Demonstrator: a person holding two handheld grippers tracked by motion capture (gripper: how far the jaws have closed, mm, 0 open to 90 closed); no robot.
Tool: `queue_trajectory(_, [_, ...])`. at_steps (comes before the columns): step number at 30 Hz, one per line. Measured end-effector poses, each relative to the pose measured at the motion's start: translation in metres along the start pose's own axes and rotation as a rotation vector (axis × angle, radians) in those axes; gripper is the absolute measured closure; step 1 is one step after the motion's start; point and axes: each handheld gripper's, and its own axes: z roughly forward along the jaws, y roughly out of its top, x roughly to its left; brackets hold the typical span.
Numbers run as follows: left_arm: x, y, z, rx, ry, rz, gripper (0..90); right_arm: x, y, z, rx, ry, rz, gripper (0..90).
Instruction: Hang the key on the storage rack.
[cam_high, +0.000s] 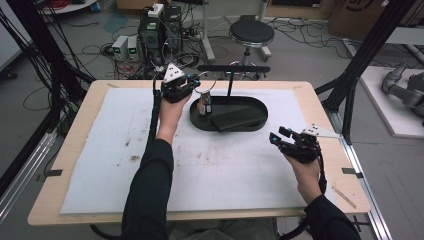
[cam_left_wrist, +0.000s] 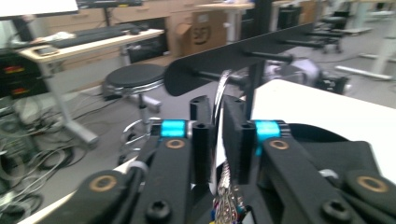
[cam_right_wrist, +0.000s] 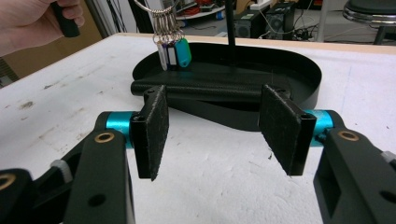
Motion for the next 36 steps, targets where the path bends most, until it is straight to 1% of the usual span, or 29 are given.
queue_trajectory(3, [0.000, 0.001, -0.001, 0.021, 0.039, 0.021, 73.2, -0.001, -0.001, -0.001, 0.002, -0.003, 0.003, 43.8])
queue_trajectory(6, [-0.002, 0.002, -0.005, 0.030, 0.060, 0.018, 66.8, -0.001, -0.002, -0.002, 0.003, -0.004, -0.010, 43.8])
queue_trajectory(7, [-0.002, 0.003, -0.006, 0.031, 0.062, 0.019, 62.4, -0.002, -0.003, -0.002, 0.003, -0.005, -0.018, 43.8])
queue_trajectory(8, [-0.004, 0.003, -0.010, 0.027, 0.066, 0.022, 60.5, -0.002, -0.003, -0.002, 0.004, -0.004, -0.020, 43.8])
queue_trajectory(10, [-0.008, 0.005, -0.017, 0.025, 0.085, 0.042, 54.9, -0.003, -0.005, -0.001, 0.019, -0.012, -0.052, 43.4])
queue_trajectory(11, [-0.010, 0.006, -0.021, 0.020, 0.086, 0.051, 52.1, -0.004, -0.007, -0.001, 0.030, -0.019, -0.073, 43.4])
queue_trajectory(12, [-0.012, 0.006, -0.025, 0.015, 0.086, 0.053, 50.5, -0.005, -0.009, -0.001, 0.035, -0.028, -0.080, 43.2])
queue_trajectory(14, [-0.014, 0.007, -0.033, 0.012, 0.079, 0.045, 47.3, -0.008, -0.009, -0.003, 0.032, -0.039, -0.065, 41.2])
queue_trajectory(15, [-0.015, 0.007, -0.039, 0.005, 0.066, 0.039, 45.4, -0.008, -0.009, -0.005, 0.029, -0.044, -0.064, 41.0])
queue_trajectory(17, [-0.018, 0.005, -0.048, -0.011, 0.040, 0.034, 40.2, -0.009, -0.009, -0.007, 0.026, -0.056, -0.084, 40.3])
queue_trajectory(18, [-0.020, 0.004, -0.053, -0.009, 0.014, 0.025, 38.0, -0.008, -0.010, -0.008, 0.029, -0.063, -0.091, 40.2])
queue_trajectory(19, [-0.021, 0.003, -0.057, -0.005, 0.007, 0.022, 34.1, -0.008, -0.010, -0.009, 0.027, -0.071, -0.108, 40.2])
queue_trajectory(21, [-0.025, -0.001, -0.068, -0.006, -0.009, 0.028, 32.2, -0.008, -0.009, -0.010, 0.019, -0.077, -0.108, 39.0])
queue_trajectory(22, [-0.028, -0.002, -0.075, 0.002, -0.022, 0.031, 31.8, -0.009, -0.008, -0.010, 0.014, -0.084, -0.103, 38.2])
queue_trajectory(24, [-0.031, -0.004, -0.086, 0.001, -0.028, 0.027, 28.5, -0.010, -0.006, -0.010, 0.018, -0.089, -0.104, 36.9])
queue_trajectory(25, [-0.033, -0.005, -0.093, -0.008, -0.034, 0.025, 27.9, -0.010, -0.005, -0.010, 0.020, -0.091, -0.104, 36.4])
queue_trajectory(27, [-0.036, -0.009, -0.107, -0.005, -0.039, 0.036, 27.9, -0.011, -0.004, -0.011, 0.016, -0.100, -0.110, 36.1])
queue_trajectory(28, [-0.037, -0.011, -0.112, -0.003, -0.041, 0.033, 27.8, -0.010, -0.003, -0.011, 0.019, -0.103, -0.110, 35.3])
queue_trajectory(30, [-0.039, -0.017, -0.122, 0.007, -0.048, 0.029, 27.8, -0.010, -0.001, -0.010, 0.029, -0.105, -0.131, 34.3])
queue_trajectory(32, [-0.042, -0.024, -0.133, 0.022, -0.046, 0.037, 27.5, -0.008, 0.000, -0.010, 0.033, -0.114, -0.149, 34.4])
queue_trajectory(35, [-0.044, -0.039, -0.151, 0.031, -0.044, 0.016, 27.5, -0.008, 0.001, -0.009, 0.029, -0.126, -0.158, 34.3])
queue_trajectory(36, [-0.045, -0.043, -0.155, 0.036, -0.044, 0.016, 27.5, -0.008, 0.001, -0.009, 0.029, -0.132, -0.157, 34.4])
